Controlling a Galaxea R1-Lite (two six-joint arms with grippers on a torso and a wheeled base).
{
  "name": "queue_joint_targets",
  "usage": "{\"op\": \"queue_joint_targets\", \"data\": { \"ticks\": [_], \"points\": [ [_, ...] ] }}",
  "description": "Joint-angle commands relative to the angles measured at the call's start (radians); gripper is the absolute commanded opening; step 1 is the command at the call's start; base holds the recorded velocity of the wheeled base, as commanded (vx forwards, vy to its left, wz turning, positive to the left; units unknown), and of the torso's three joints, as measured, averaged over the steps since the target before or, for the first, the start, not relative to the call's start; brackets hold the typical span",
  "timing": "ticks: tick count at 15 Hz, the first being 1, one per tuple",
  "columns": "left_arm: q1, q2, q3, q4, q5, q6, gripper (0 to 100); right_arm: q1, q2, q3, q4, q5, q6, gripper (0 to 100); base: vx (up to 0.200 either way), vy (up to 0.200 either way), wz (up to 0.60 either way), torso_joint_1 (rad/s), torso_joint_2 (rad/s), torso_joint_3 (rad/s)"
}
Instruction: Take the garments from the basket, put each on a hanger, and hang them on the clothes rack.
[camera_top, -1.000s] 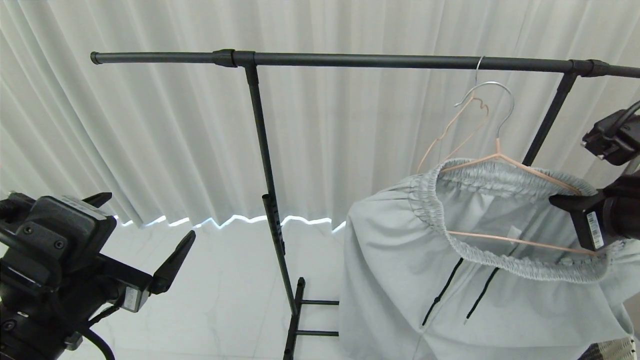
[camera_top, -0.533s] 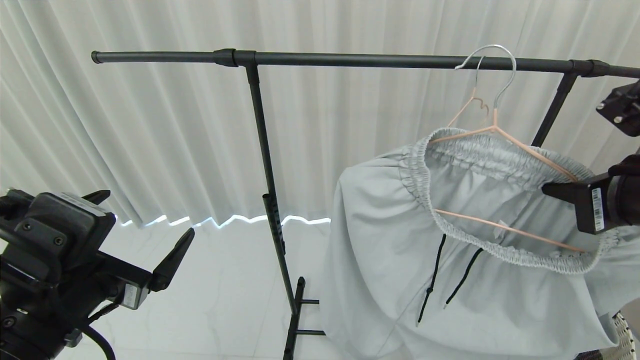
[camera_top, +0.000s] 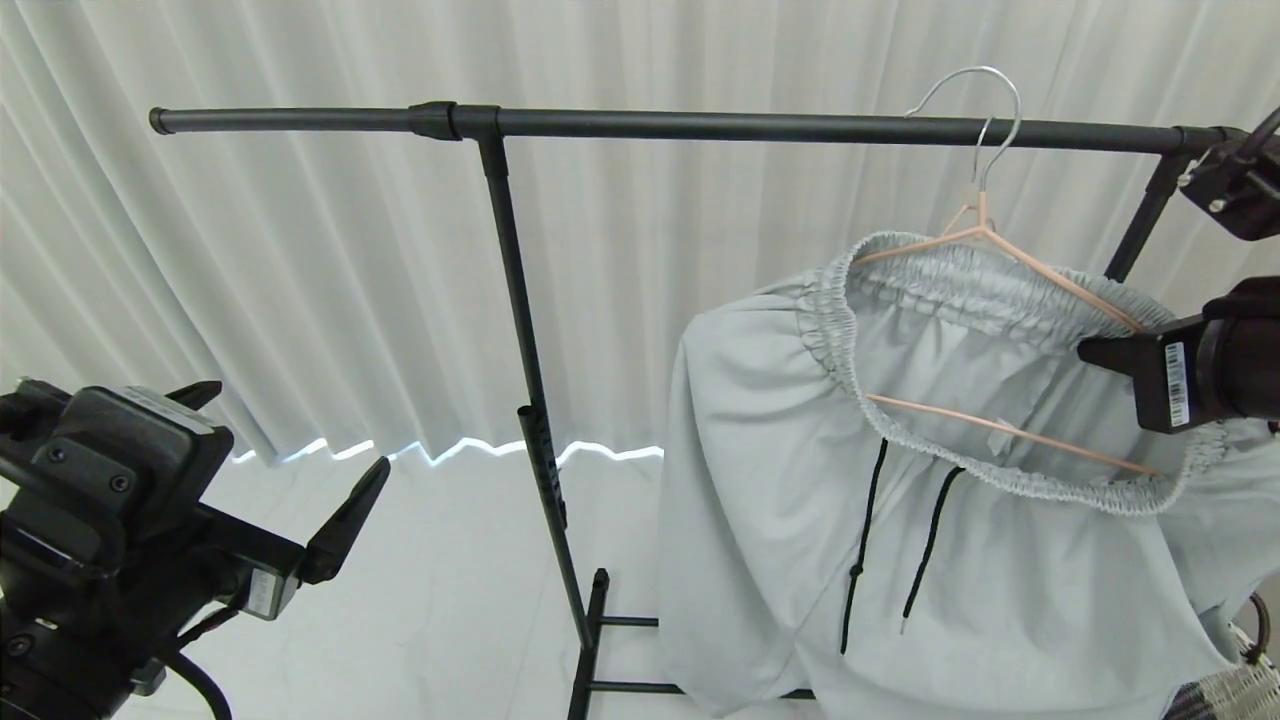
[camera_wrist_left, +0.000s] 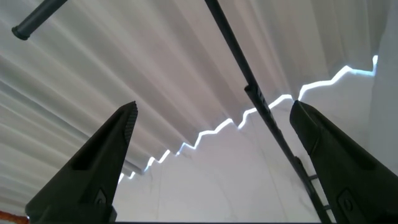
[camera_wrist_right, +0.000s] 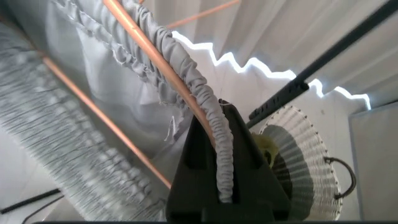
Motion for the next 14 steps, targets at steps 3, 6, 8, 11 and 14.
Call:
{"op": "queue_joint_targets", "data": {
  "ticks": [3,6,8,11,14],
  "points": [
    [0.0,0.001,0.002,0.0,-0.001,0.0,100,0.006,0.003,-0.001,-0.001,-0.004,-0.001,0,0.2,0.0,0.0,0.005,0.0,0.001],
    [0.0,0.001,0.004,0.0,-0.002,-0.002,100,0.014,0.005,0.002,-0.001,-0.012,-0.025,0,0.133,0.0,0.0,0.002,0.01,0.003],
    [0.0,0.001,0.005,0.0,-0.002,-0.002,100,0.02,0.013,-0.001,-0.002,-0.047,-0.061,0,0.0,0.0,0.0,0.0,0.0,0.0],
    [0.0,0.002,0.004,0.0,-0.004,-0.003,100,0.021,0.036,-0.021,-0.022,-0.06,-0.065,0,0.0,0.0,0.0,0.0,0.0,0.0],
    [0.0,0.001,0.005,0.0,-0.002,-0.002,100,0.021,0.111,-0.114,-0.024,-0.066,-0.065,0,0.0,0.0,0.0,0.0,0.0,0.0]
  ]
}}
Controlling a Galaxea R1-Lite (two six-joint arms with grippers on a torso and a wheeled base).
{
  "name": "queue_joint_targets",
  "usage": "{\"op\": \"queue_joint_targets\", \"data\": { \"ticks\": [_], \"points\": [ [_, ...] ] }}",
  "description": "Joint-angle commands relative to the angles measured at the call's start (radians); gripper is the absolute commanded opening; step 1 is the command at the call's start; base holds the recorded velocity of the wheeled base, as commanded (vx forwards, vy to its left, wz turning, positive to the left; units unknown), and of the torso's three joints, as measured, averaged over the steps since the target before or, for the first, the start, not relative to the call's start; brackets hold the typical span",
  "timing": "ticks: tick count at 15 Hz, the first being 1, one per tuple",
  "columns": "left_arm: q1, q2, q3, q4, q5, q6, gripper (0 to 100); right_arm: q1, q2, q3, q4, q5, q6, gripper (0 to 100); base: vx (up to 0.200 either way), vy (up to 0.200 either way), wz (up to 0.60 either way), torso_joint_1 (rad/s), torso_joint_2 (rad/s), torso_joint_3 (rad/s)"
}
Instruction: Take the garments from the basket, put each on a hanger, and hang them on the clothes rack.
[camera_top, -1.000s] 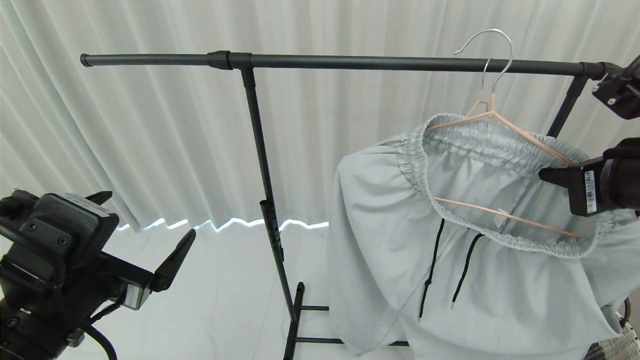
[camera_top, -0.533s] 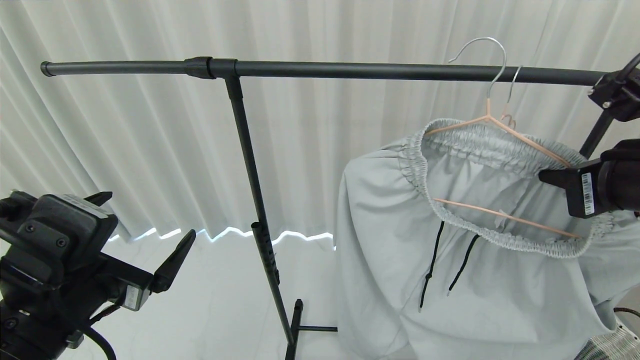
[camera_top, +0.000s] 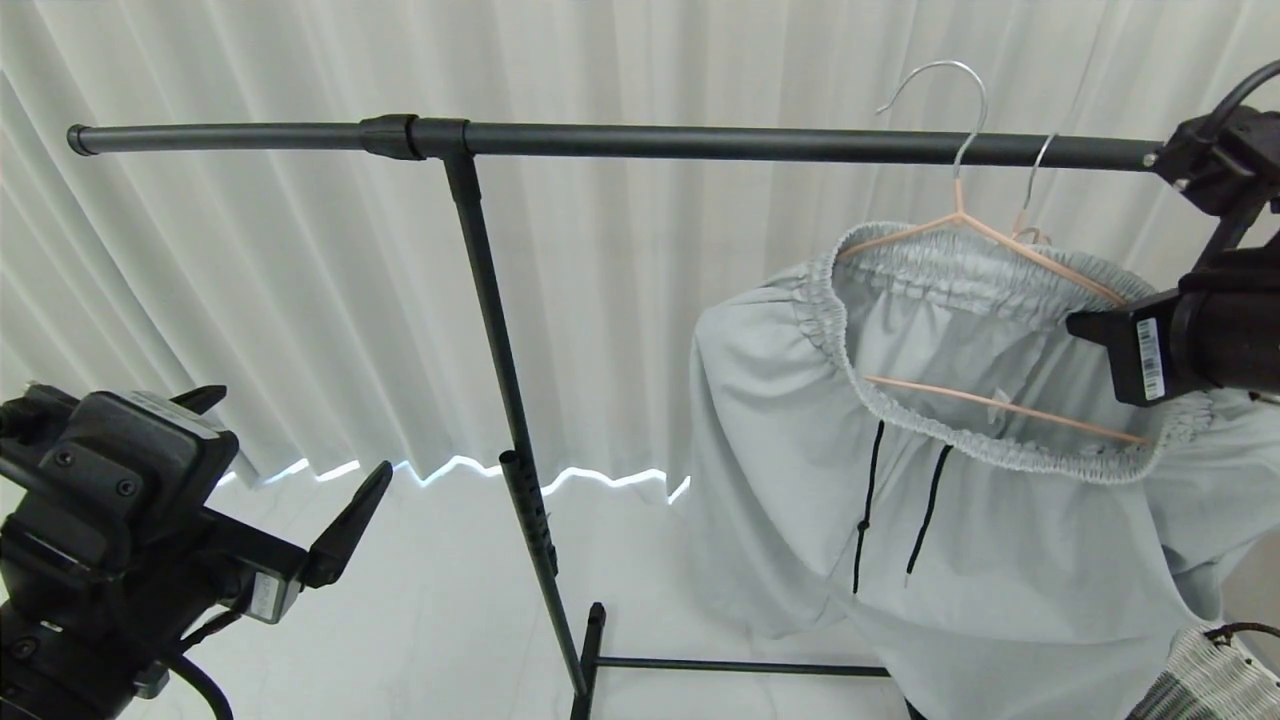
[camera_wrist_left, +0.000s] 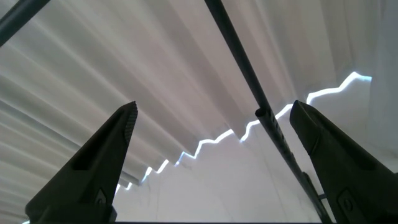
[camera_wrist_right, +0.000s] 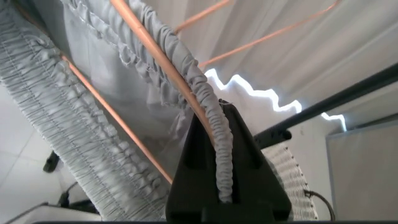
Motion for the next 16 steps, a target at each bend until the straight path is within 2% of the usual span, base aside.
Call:
{"op": "queue_joint_targets", "data": {
  "ticks": [1,4,8,12,16],
  "points": [
    [0.0,0.0,0.0,-0.001,0.0,0.0,100,0.006,0.092,-0.092,-0.001,-0.023,0.0,0,0.0,0.0,0.0,0.0,0.0,0.0],
    [0.0,-0.002,-0.002,-0.001,0.0,0.002,100,0.019,0.191,-0.201,0.002,-0.046,0.0,0,0.0,0.0,0.0,0.0,0.0,0.0],
    [0.0,-0.005,-0.002,-0.001,0.0,0.002,100,0.019,0.287,-0.284,0.006,-0.11,0.0,0,0.0,0.0,0.0,0.0,0.0,0.0],
    [0.0,-0.005,-0.002,-0.001,0.0,0.002,100,0.019,0.331,-0.304,0.009,-0.112,0.0,0,0.0,0.0,0.0,0.0,0.0,0.0],
    [-0.001,-0.005,-0.003,-0.001,0.0,0.002,100,0.019,0.359,-0.315,0.006,-0.152,0.0,0,0.0,0.0,0.0,0.0,0.0,0.0]
  ]
}}
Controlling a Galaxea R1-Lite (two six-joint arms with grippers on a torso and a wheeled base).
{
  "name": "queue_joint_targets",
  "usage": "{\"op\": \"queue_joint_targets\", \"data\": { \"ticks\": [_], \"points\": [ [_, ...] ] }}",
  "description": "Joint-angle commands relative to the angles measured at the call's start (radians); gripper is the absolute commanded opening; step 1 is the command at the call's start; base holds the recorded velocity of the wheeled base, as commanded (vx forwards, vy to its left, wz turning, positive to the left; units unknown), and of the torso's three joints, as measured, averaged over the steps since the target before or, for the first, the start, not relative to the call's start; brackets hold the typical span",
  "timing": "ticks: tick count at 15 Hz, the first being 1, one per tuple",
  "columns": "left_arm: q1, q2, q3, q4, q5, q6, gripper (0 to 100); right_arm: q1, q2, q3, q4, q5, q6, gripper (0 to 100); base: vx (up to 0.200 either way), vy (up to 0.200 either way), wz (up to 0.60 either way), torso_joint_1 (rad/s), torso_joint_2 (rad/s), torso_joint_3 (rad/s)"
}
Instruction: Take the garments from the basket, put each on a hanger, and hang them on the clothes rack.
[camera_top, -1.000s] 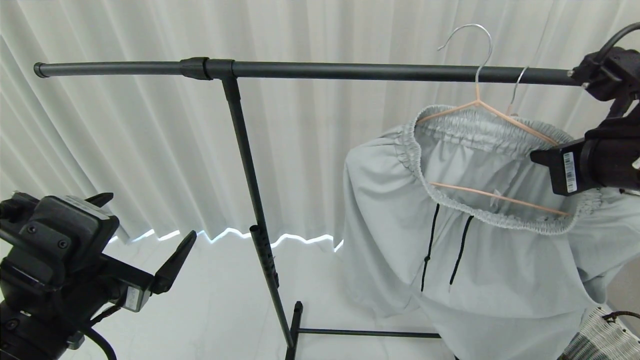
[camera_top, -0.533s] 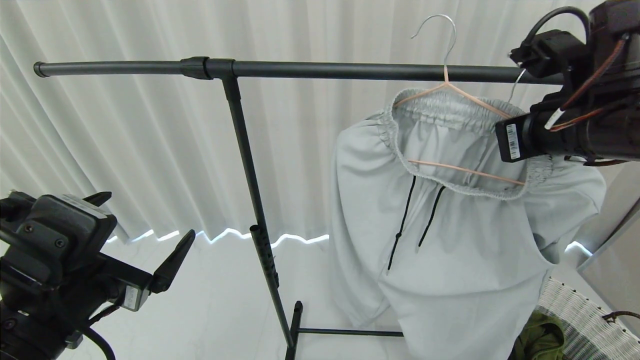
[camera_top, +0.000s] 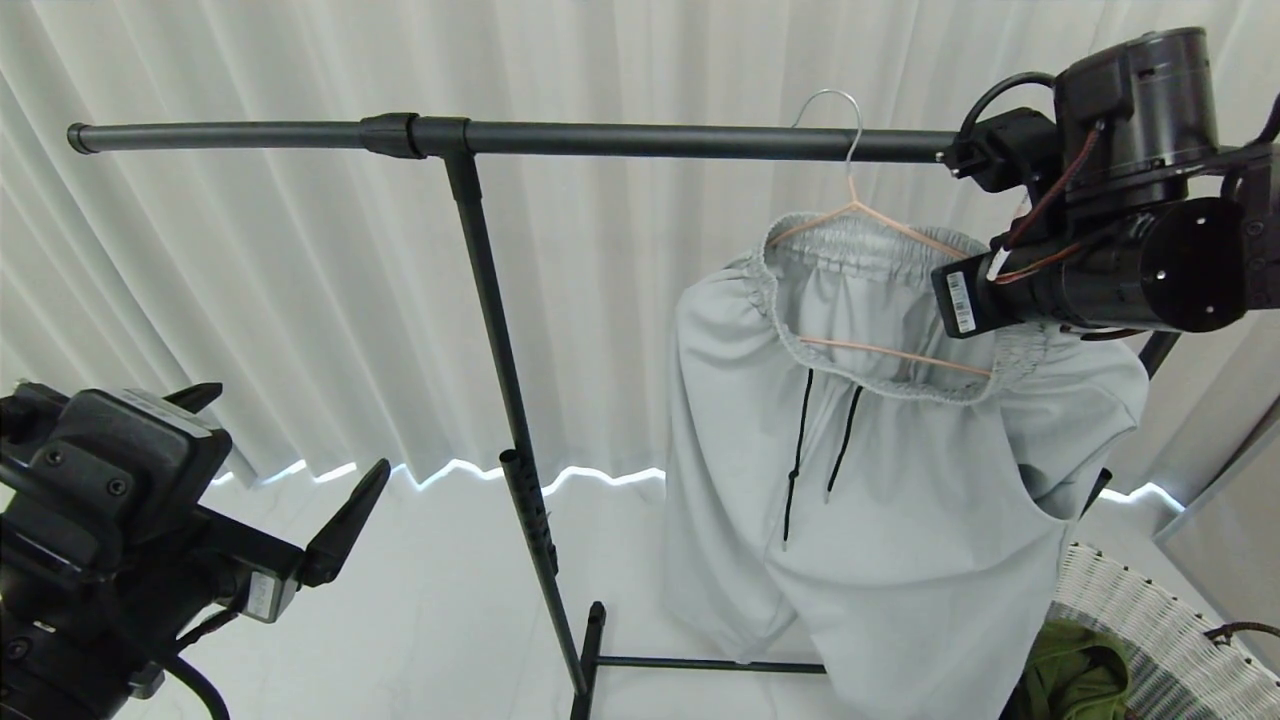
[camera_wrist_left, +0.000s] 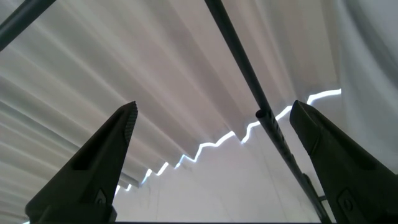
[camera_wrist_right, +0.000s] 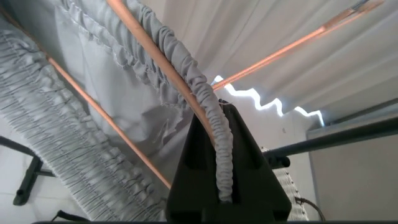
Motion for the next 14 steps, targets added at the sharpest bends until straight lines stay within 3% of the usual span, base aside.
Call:
{"op": "queue_joint_targets", "data": {
  "ticks": [1,14],
  "points": [
    [0.0,0.001,-0.001,-0.001,0.0,0.0,100,0.001,0.022,-0.013,-0.002,-0.002,0.0,0,0.0,0.0,0.0,0.0,0.0,0.0],
    [0.0,0.001,-0.001,-0.001,0.0,0.0,100,0.071,0.063,-0.044,-0.002,0.0,0.003,0,0.0,0.0,0.0,0.0,0.0,0.0]
  ]
}}
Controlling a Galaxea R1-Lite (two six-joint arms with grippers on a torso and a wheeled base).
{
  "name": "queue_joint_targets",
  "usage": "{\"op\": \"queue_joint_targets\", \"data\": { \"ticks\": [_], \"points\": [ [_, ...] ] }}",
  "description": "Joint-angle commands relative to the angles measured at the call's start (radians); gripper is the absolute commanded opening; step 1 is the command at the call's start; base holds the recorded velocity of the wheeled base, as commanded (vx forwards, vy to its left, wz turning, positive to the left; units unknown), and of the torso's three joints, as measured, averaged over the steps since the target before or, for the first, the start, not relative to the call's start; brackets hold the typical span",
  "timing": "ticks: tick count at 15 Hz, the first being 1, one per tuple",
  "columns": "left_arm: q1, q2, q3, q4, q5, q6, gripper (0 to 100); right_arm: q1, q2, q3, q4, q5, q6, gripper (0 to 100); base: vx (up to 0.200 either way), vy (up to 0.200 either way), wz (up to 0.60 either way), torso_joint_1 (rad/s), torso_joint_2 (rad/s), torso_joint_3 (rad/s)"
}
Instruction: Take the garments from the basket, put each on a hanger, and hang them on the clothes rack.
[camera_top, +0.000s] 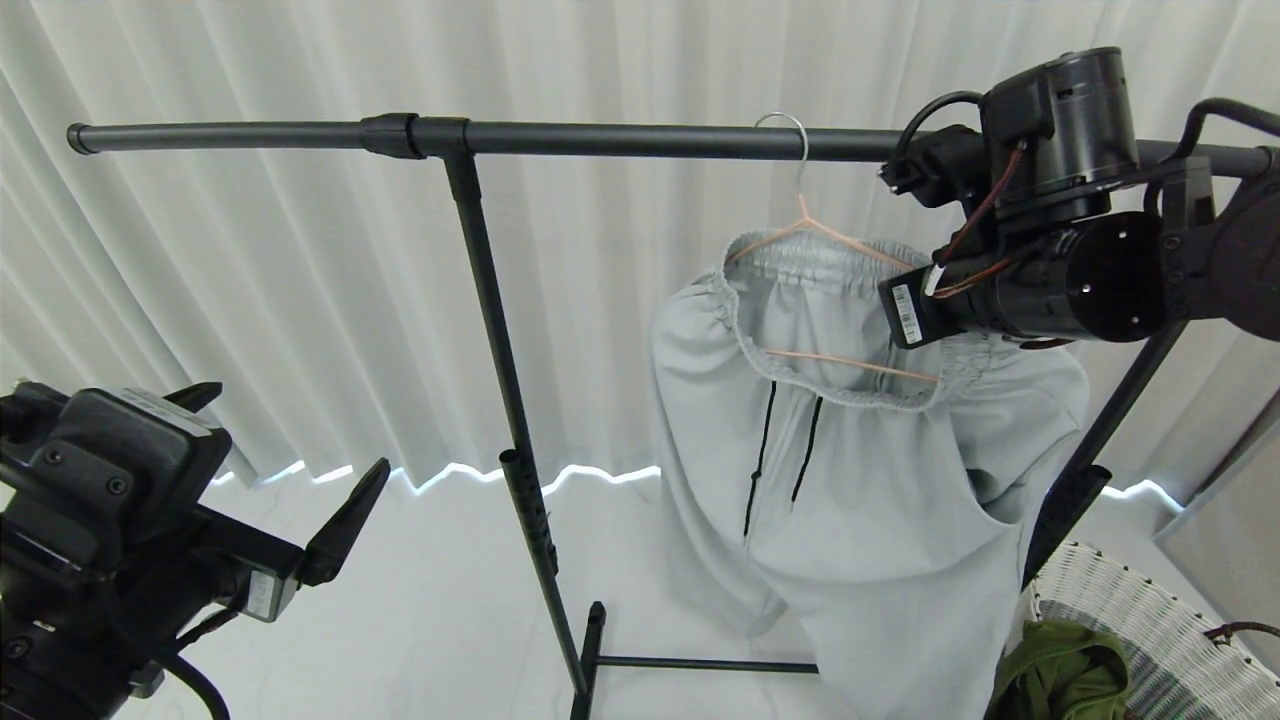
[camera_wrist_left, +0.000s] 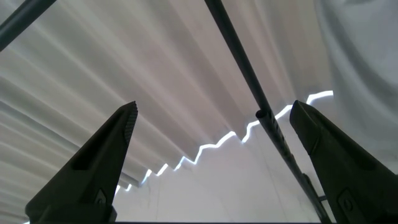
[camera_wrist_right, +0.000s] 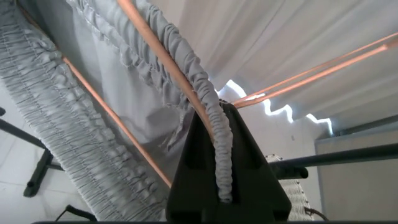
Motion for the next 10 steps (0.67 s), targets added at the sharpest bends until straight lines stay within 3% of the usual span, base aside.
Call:
{"op": "queue_joint_targets", "data": {
  "ticks": [1,10],
  "points": [
    [0.0,0.001,0.0,-0.001,0.0,0.0,100,0.005,0.0,0.003,-0.002,0.0,0.004,100,0.0,0.0,0.0,0.0,0.0,0.0],
    [0.004,-0.001,0.003,-0.001,0.0,-0.004,100,0.074,-0.132,0.019,-0.04,0.005,0.101,100,0.0,0.0,0.0,0.0,0.0,0.0]
  ]
}}
